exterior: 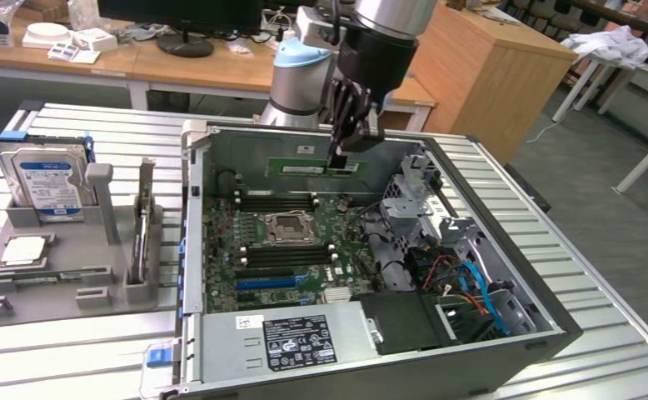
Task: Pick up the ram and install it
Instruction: 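Pick up the ram and move it above insertion slot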
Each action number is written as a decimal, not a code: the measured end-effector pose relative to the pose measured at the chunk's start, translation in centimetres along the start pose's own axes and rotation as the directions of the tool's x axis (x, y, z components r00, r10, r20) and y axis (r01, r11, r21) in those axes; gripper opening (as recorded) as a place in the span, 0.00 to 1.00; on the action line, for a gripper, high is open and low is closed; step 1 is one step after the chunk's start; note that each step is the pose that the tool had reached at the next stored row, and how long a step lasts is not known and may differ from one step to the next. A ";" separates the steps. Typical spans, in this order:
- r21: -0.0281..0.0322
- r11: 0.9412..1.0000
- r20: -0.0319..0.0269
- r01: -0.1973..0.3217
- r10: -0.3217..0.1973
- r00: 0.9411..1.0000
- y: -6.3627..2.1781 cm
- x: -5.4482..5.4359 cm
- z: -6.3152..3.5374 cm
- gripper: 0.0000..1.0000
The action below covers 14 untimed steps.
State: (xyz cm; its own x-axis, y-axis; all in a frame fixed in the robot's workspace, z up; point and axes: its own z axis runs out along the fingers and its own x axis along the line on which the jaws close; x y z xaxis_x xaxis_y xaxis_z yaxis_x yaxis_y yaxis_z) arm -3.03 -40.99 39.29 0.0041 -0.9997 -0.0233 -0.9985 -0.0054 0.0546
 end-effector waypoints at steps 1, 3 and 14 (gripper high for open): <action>0.000 1.000 0.000 0.000 0.000 1.000 0.01 -0.1 0.02 0.12; 0.000 1.000 0.000 -0.001 0.001 1.000 0.05 -0.4 0.05 0.12; 0.000 1.000 0.000 -0.002 0.002 1.000 0.10 -0.6 0.38 0.12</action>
State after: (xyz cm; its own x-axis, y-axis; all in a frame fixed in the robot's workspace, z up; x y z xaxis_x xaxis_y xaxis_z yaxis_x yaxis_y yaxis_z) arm -3.16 -40.38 38.93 0.0020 -0.9997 -0.0234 -0.9985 -0.0033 0.0546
